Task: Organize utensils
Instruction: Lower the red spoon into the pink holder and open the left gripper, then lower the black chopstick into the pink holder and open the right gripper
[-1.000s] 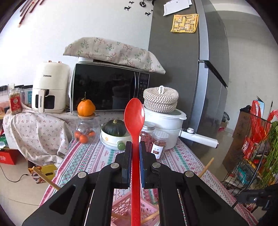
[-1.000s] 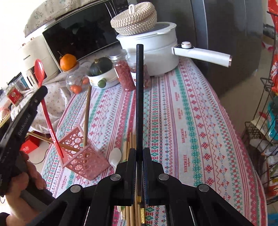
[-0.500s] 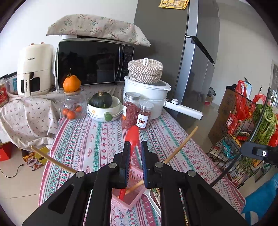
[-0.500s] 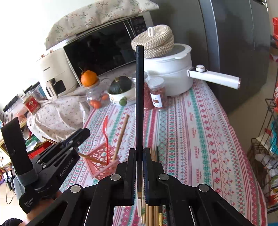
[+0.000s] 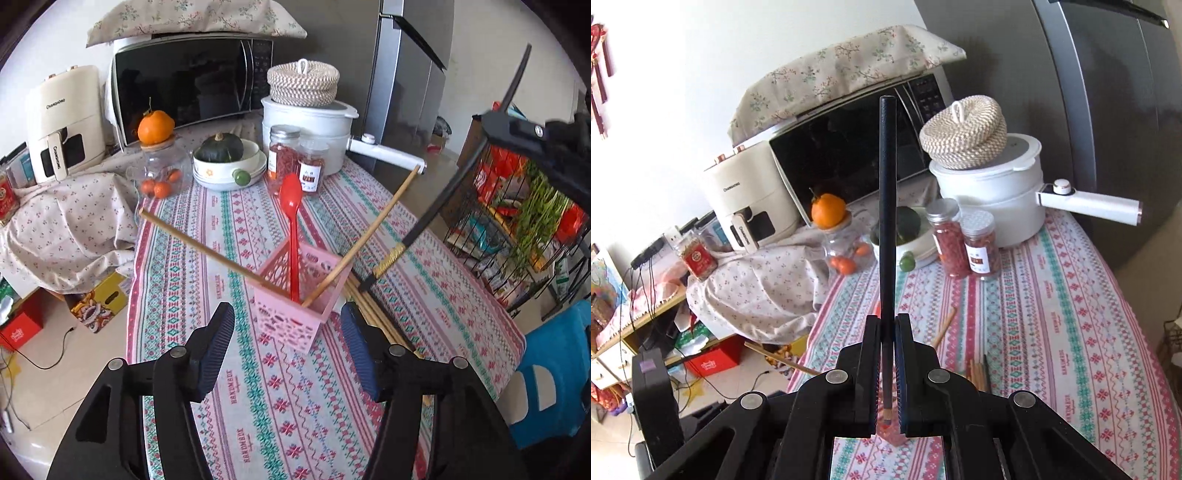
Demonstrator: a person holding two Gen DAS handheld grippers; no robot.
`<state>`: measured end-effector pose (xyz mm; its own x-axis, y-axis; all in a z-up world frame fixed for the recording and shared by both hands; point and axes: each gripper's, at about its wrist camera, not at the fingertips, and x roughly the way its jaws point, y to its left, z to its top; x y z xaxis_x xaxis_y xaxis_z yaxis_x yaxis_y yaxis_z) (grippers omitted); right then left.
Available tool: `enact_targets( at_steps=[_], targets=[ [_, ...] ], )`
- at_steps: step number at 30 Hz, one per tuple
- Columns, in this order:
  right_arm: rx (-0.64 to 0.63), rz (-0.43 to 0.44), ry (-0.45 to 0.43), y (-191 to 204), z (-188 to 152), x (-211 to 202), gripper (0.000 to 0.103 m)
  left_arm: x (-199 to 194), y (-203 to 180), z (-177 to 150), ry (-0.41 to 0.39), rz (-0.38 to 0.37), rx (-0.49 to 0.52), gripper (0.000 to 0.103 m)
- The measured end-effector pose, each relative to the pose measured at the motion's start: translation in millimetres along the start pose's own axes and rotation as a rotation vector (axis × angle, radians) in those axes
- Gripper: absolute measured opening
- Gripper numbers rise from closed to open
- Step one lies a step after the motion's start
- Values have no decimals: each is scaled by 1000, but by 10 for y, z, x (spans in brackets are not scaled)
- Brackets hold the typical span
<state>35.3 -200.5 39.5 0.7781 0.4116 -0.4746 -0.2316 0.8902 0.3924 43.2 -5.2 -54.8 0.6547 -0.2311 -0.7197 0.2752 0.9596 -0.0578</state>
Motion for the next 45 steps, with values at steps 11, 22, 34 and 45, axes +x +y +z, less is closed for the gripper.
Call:
enact_targets(
  at_steps=[11, 22, 34, 45],
  targets=[
    [-55, -49, 48, 251, -88, 493, 5, 19, 136, -158, 69, 16, 29, 68],
    [-57, -80, 113, 222, -221, 812, 10, 25, 154, -156, 80, 11, 21, 69],
    [-100, -60, 16, 279, -143, 334, 54, 69, 121, -150, 105, -7, 1, 69],
    [-116, -159, 42, -111, -272, 55, 68, 144, 93, -164, 139, -28, -46, 75]
  ],
)
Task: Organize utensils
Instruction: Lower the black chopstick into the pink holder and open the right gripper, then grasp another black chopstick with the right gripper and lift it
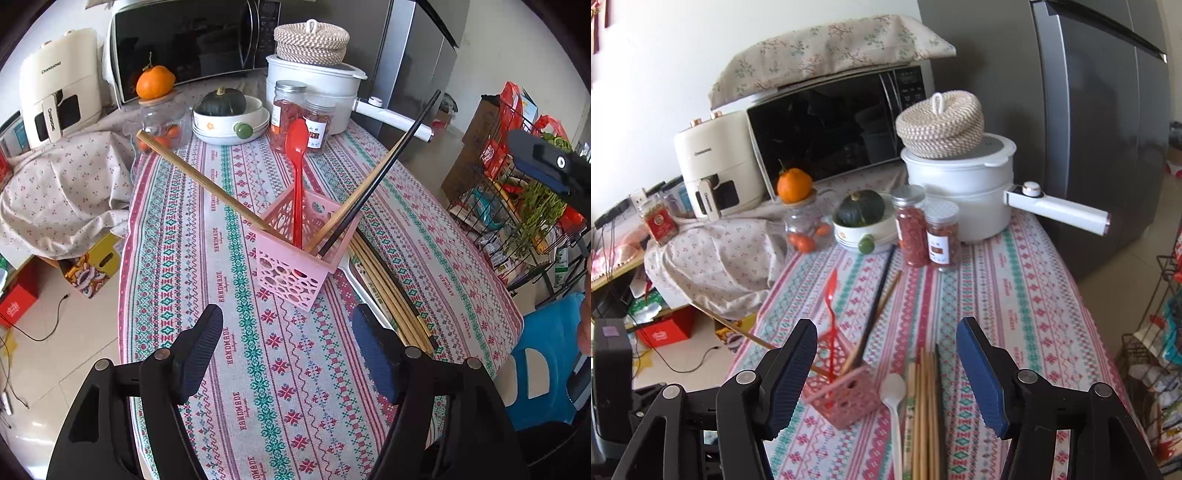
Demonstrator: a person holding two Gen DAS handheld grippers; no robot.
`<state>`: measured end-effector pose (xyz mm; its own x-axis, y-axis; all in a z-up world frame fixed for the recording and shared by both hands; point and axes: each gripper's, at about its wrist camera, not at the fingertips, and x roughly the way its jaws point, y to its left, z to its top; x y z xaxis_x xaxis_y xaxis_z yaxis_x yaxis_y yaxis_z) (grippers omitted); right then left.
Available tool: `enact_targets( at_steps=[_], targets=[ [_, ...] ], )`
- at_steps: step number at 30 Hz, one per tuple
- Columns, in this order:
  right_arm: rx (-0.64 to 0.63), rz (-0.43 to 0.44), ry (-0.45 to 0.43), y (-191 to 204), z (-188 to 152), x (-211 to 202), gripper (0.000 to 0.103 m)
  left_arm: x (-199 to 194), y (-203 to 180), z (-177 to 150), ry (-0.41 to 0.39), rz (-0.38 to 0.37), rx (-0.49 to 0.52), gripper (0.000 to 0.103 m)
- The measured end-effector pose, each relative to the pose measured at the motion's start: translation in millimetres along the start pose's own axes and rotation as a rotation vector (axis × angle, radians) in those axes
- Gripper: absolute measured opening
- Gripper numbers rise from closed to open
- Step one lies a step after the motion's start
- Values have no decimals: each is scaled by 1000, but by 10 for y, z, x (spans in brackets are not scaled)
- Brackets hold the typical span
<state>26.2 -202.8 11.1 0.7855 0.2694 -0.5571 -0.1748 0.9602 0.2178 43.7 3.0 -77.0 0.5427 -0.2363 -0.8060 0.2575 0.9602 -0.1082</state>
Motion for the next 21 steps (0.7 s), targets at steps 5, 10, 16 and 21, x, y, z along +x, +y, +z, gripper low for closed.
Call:
enact_targets(
  at_steps=[5, 10, 16, 21],
  targets=[
    [1, -46, 84, -211, -179, 187, 69, 72, -14, -2, 19, 5, -12, 77],
    [9, -78, 184, -362, -343, 488, 70, 163, -8, -5, 45, 3, -26, 77],
    [14, -103, 303, -444, -519, 898, 70, 260, 2, -5, 68, 15, -24, 77],
    [55, -119, 405, -562, -679, 1295, 70, 336, 24, -5, 87, 23, -31, 77]
  ],
)
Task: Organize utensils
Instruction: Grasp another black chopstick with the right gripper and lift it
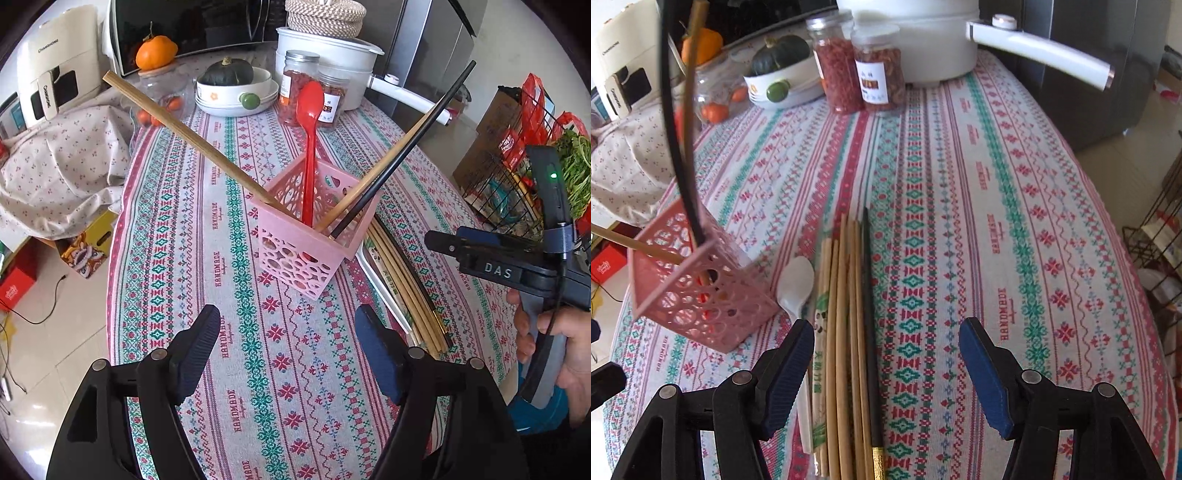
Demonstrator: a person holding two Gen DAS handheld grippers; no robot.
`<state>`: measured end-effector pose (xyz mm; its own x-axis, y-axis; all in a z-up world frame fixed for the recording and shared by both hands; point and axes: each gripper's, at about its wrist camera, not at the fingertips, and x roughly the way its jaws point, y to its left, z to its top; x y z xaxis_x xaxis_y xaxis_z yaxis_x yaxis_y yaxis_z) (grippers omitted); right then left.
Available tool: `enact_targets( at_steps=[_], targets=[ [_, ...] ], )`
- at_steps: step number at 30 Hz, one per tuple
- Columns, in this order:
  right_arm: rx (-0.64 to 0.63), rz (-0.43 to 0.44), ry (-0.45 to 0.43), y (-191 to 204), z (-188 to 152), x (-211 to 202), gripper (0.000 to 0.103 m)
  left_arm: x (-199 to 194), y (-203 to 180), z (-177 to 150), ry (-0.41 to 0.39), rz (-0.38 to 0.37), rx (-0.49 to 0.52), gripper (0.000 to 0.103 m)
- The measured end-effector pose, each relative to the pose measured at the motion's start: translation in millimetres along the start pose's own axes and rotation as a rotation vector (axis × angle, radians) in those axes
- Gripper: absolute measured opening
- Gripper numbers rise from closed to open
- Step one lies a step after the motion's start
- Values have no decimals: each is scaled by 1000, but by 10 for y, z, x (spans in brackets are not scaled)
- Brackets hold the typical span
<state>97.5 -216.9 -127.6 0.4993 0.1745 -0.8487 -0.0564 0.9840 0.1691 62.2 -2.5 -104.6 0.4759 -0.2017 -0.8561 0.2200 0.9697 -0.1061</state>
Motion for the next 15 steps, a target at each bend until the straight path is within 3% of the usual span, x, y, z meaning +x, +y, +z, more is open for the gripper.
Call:
enact_targets(
  at_steps=[2, 4, 6, 15],
  targets=[
    [18, -2, 36, -37, 9, 145, 68, 19, 6, 5, 6, 0, -4, 77],
    [41, -7, 64, -73, 13, 264, 59, 29, 12, 5, 11, 0, -8, 77],
    [63, -3, 85, -97, 12, 368, 41, 26, 25, 10, 12, -2, -15, 77],
    [98, -1, 118, -66, 19, 631, 23, -20, 18, 0, 7, -25, -42, 77]
  ],
)
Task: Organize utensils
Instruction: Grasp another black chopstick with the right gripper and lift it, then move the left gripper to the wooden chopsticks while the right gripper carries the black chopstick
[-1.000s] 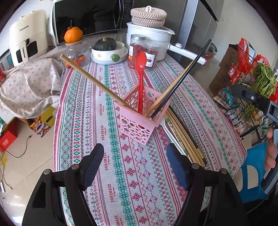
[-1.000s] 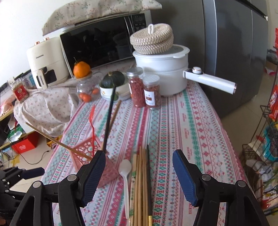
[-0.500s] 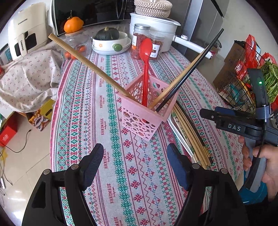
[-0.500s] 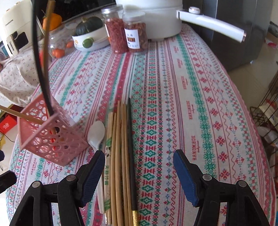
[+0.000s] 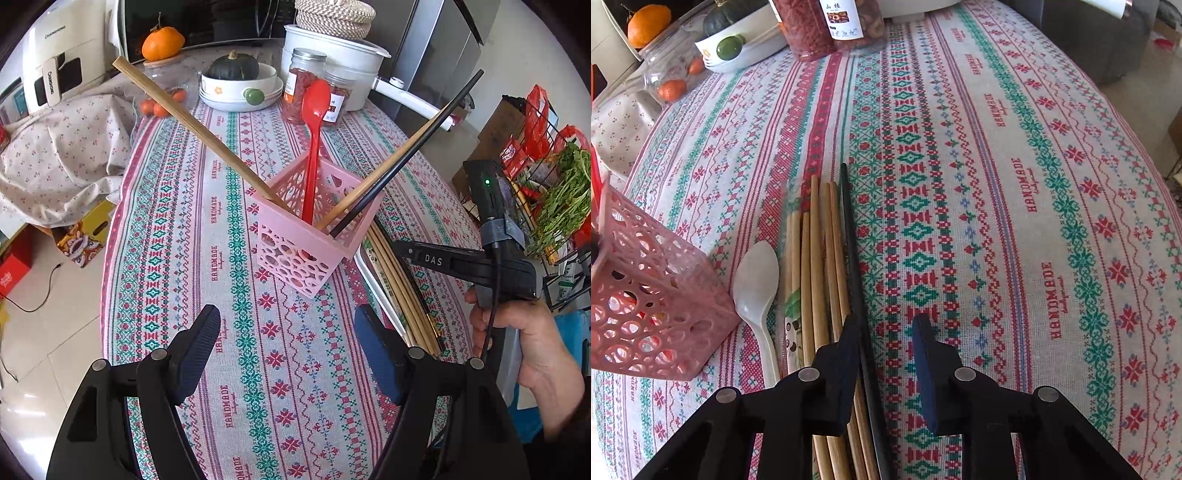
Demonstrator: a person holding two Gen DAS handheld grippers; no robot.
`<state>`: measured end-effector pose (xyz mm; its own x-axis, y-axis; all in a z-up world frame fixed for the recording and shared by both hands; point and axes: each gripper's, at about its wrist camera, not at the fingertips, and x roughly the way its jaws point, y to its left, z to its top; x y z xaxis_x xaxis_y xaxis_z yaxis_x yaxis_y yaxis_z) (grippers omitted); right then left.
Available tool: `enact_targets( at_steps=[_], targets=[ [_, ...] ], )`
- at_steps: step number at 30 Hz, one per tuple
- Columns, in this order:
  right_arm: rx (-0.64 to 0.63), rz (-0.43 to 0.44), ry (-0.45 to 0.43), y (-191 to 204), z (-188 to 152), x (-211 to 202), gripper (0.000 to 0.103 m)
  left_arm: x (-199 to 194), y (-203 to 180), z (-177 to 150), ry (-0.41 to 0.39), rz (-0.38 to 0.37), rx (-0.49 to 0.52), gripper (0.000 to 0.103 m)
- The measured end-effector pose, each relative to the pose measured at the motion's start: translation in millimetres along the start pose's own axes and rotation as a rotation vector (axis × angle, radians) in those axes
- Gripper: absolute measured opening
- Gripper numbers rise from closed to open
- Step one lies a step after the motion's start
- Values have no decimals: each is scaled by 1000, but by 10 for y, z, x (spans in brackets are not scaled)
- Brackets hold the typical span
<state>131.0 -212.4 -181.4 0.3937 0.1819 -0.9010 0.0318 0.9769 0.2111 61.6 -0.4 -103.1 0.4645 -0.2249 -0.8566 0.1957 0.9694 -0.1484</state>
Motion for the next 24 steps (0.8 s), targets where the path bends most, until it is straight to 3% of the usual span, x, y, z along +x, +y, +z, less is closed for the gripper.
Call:
enact_targets(
  at_steps=[4, 7, 16, 18, 21, 24],
  targets=[
    [11, -22, -5, 6, 34, 23, 21, -19, -86, -27, 0, -13, 20, 77],
    [-14, -81, 3, 19, 61, 61, 2, -18, -213, -47, 3, -24, 55, 77],
    [91, -97, 42, -426, -7, -100, 2, 20, -805, -84, 8, -79, 151, 76],
    [112, -80, 33, -556, -47, -215, 2, 70, -970, -79, 9, -106, 156, 69],
    [126, -60, 7, -735, -111, -408, 2, 246, -1209, -28, 30, -135, 134, 43],
    [136, -42, 0, -875, -197, -543, 2, 468, -1418, 44, 37, -117, 112, 33]
  ],
)
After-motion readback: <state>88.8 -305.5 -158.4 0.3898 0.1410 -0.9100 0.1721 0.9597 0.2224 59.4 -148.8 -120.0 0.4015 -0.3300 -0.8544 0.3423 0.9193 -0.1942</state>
